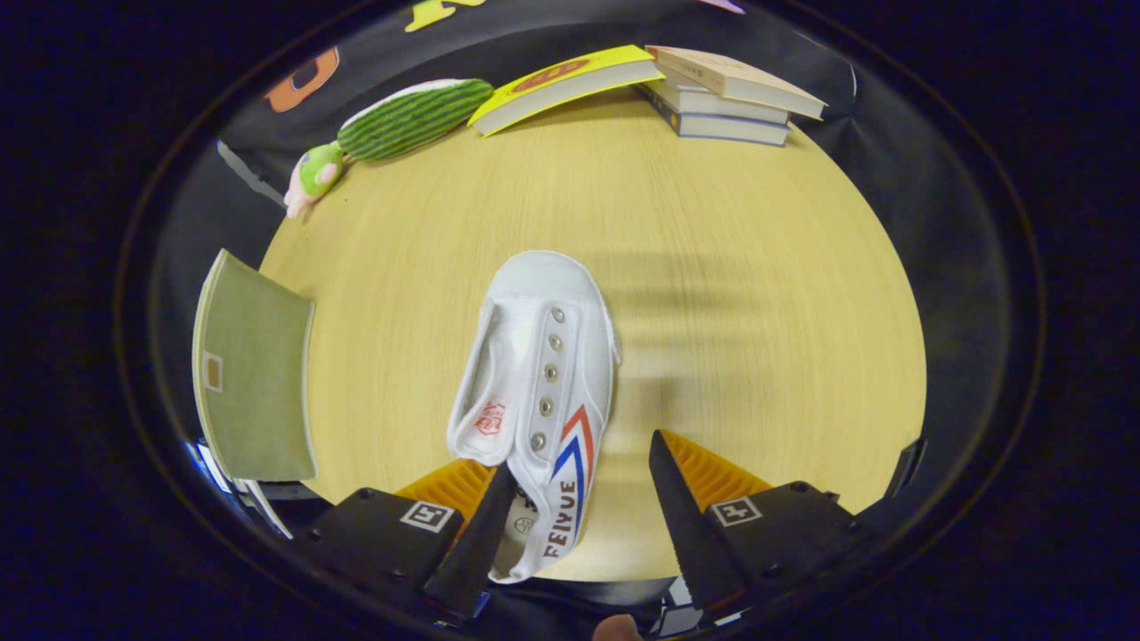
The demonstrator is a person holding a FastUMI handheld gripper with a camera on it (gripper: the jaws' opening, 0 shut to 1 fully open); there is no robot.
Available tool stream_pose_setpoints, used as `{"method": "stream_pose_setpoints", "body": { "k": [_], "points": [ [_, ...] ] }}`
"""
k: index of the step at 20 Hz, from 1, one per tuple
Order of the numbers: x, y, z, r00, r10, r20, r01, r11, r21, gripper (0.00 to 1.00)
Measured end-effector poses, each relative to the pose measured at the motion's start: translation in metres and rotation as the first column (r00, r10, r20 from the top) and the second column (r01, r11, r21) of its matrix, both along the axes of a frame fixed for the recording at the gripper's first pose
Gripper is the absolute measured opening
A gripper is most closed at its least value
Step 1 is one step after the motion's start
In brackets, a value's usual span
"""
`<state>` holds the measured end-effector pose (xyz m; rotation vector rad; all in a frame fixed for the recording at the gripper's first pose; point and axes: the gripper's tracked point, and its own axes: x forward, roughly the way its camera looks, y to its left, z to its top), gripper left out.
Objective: Open the storage box then place both shoes into the box .Put the left shoe in first, then the right shoe, with the right side of both shoes facing outward in a uniform manner.
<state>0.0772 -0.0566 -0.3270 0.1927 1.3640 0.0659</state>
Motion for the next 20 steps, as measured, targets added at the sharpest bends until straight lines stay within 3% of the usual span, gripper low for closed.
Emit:
{"method": "stream_pose_setpoints", "body": {
  "k": [4, 10, 14, 17, 18, 20],
  "points": [
    [0.013, 0.001, 0.008, 0.997, 0.029, 0.072, -0.028, 1.0, -0.008, 0.88],
    [0.024, 0.013, -0.001, 0.988, -0.071, 0.14, 0.059, 0.994, 0.091, 0.87],
    [0.023, 0.007, -0.017, 0.981, -0.063, 0.181, 0.05, 0.996, 0.077, 0.88],
    [0.026, 0.016, -0.02, 0.984, -0.077, 0.16, 0.058, 0.991, 0.116, 0.83],
    [0.026, 0.013, -0.023, 0.986, -0.065, 0.154, 0.05, 0.994, 0.101, 0.72],
    [0.024, 0.011, -0.019, 0.986, -0.069, 0.155, 0.057, 0.995, 0.078, 0.61]
  ]
}}
